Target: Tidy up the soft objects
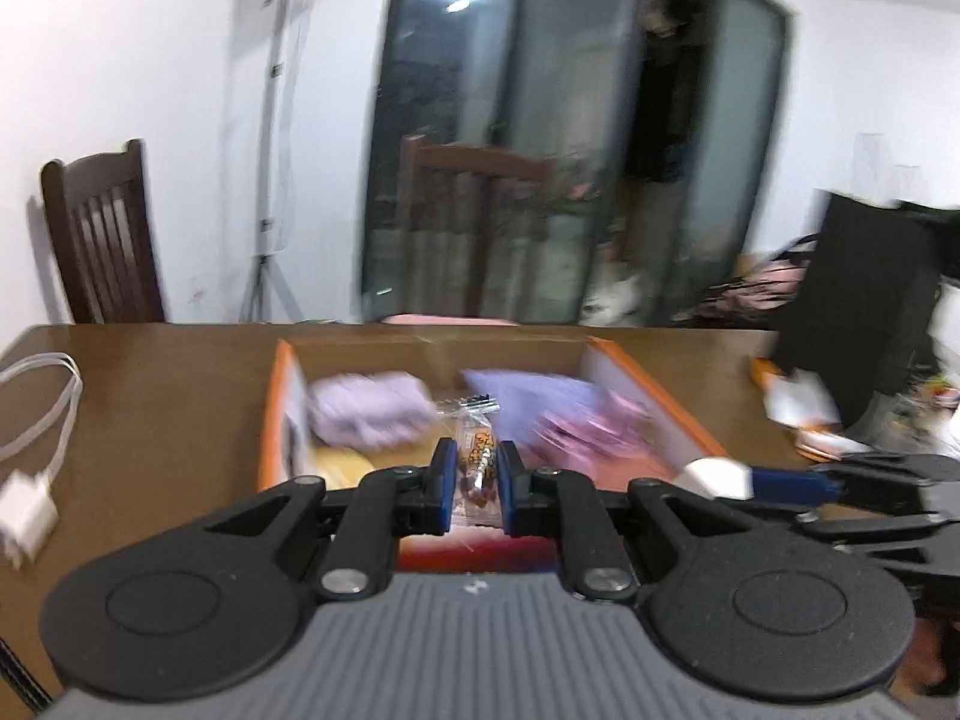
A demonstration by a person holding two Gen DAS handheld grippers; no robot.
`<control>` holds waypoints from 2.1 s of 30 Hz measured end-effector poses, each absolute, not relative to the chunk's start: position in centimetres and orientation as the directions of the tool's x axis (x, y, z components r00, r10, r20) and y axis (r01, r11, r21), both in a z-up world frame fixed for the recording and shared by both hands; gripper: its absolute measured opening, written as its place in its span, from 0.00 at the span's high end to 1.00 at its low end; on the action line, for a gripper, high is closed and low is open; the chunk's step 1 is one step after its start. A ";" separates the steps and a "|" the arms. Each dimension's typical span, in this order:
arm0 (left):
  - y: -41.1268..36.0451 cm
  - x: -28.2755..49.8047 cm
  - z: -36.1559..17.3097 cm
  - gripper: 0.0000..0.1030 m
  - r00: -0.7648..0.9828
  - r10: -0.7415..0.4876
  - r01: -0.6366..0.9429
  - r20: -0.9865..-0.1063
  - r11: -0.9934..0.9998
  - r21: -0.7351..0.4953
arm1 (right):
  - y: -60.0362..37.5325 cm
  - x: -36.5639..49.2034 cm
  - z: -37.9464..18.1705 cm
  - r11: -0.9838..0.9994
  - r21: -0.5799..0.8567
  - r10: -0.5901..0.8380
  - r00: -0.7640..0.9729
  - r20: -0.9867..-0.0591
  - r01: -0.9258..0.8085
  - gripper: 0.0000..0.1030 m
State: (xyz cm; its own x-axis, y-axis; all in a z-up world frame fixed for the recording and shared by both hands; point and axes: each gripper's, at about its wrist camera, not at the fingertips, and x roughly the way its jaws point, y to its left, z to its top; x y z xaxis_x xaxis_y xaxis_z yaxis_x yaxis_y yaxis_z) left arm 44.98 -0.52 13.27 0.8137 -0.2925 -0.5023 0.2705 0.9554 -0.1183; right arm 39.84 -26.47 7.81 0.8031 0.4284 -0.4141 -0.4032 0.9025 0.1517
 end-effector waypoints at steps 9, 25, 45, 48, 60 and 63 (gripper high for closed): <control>-1.8 60.8 8.3 0.85 0.701 -0.074 0.135 -0.710 0.990 0.030 | -21.4 61.3 6.9 0.940 0.157 0.336 0.738 -0.586 -0.303 0.68; 0.1 61.7 6.4 0.50 0.701 -0.088 0.114 -0.707 0.993 -0.010 | -20.3 67.5 3.1 0.955 0.230 0.295 0.688 -0.663 -0.188 0.41; 3.9 44.5 18.2 0.27 0.887 -0.076 0.126 -0.456 0.989 0.082 | -25.2 50.3 17.9 0.973 0.000 0.208 0.878 -0.431 -0.230 0.24; 4.3 39.2 17.5 0.20 0.913 -0.109 0.138 -0.392 0.989 0.047 | -25.8 45.8 17.7 0.972 -0.003 0.217 0.897 -0.386 -0.236 0.20; 3.5 22.0 8.1 0.09 0.928 -0.154 0.159 -0.340 0.987 -0.013 | -25.9 26.5 7.5 0.937 0.045 0.344 0.896 -0.281 -0.346 0.07; 3.7 21.0 6.1 0.09 0.895 -0.164 0.170 -0.414 0.985 -0.022 | -25.8 23.8 4.7 0.941 0.103 0.337 0.886 -0.318 -0.321 0.07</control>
